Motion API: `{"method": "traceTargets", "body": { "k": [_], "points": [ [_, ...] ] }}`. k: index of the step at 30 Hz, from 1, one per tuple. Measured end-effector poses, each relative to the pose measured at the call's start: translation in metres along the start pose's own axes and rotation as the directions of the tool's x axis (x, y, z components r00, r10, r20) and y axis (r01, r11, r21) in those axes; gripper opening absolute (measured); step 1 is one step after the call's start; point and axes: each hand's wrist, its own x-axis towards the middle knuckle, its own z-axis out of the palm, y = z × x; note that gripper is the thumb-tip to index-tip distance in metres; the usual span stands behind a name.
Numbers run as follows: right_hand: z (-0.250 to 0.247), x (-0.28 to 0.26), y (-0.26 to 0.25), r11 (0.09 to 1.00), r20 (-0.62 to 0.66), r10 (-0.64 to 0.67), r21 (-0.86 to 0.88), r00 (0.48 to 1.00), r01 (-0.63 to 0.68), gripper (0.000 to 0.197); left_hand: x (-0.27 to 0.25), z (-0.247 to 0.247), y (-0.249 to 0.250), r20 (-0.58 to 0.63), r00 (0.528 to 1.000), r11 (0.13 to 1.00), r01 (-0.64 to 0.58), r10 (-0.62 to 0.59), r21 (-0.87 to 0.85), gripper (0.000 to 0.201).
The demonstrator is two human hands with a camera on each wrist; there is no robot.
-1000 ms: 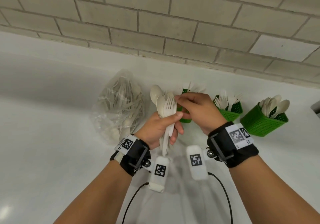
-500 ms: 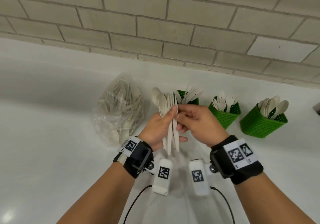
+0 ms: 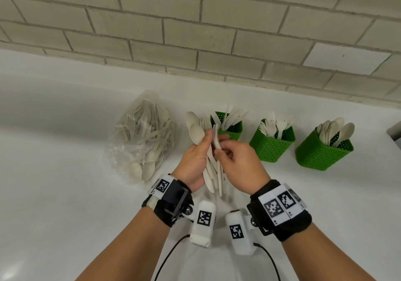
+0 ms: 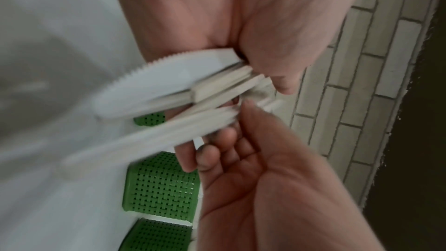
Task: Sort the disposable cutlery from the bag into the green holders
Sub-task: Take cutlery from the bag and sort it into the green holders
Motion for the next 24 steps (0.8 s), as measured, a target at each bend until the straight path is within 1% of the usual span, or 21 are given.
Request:
{"method": "traceTargets", "body": {
  "k": [2,4,7,9,10,12,14,16,18,19,20,22,24],
  "points": [
    [-0.003,0.001,0.001,0.998,-0.024,0.026,0.05,0.999,-0.025,0.018,-0.001,0.001,0.001,0.008,1.0,0.999,-0.006,0.007,-0.034,0.056],
    [-0.003,0.0,0.0,0.995,-0.052,0.044,0.095,0.998,-0.039,0.017,0.001,0.001,0.001,0.024,1.0,0.999,-0.01,0.011,-0.034,0.046],
    [-0.003,0.003,0.001,0.962,-0.131,0.128,0.258,0.983,-0.091,0.015,0.0,0.001,0.002,0.104,0.995,1.0,0.011,-0.008,-0.029,0.029],
    [-0.006,0.007,-0.001,0.938,-0.152,0.125,0.339,0.98,-0.067,0.019,-0.001,0.001,0.002,0.139,0.99,1.0,0.012,-0.013,0.01,0.026],
    [-0.009,0.009,-0.003,0.947,-0.157,0.094,0.318,0.983,-0.04,0.02,-0.001,0.001,0.0,0.145,0.989,0.999,-0.001,-0.006,0.049,0.024],
    [-0.017,0.013,-0.009,0.978,-0.162,0.032,0.207,0.986,0.002,0.021,-0.002,0.004,-0.003,0.168,0.986,0.991,-0.028,0.006,0.13,0.024],
    [-0.021,0.018,-0.009,0.99,-0.178,0.021,0.138,0.984,0.004,0.028,-0.003,0.007,-0.006,0.222,0.975,0.974,-0.06,0.01,0.221,0.028],
    [-0.024,0.021,-0.006,0.987,-0.158,0.047,0.157,0.986,-0.021,0.03,-0.004,0.008,-0.008,0.28,0.96,0.954,-0.085,0.002,0.286,0.037],
    [-0.026,0.021,-0.005,0.978,-0.112,0.056,0.205,0.992,-0.033,0.024,-0.003,0.007,-0.007,0.303,0.953,0.943,-0.105,0.005,0.316,0.046],
    [-0.027,0.02,-0.006,0.972,-0.098,0.05,0.233,0.994,-0.026,0.021,-0.003,0.005,-0.006,0.302,0.953,0.941,-0.11,0.008,0.321,0.044],
    [-0.03,0.02,-0.007,0.966,-0.105,0.042,0.257,0.994,-0.014,0.018,-0.003,0.005,-0.005,0.298,0.955,0.941,-0.108,0.007,0.322,0.038],
    [-0.034,0.019,-0.007,0.949,-0.171,0.055,0.316,0.984,0.002,0.016,-0.003,0.002,-0.005,0.296,0.955,0.947,-0.097,0.002,0.307,0.024],
    [-0.039,0.021,-0.003,0.931,-0.279,0.091,0.365,0.956,0.018,0.013,-0.004,-0.001,-0.007,0.294,0.956,0.952,-0.104,0.015,0.288,0.027]
  ]
}}
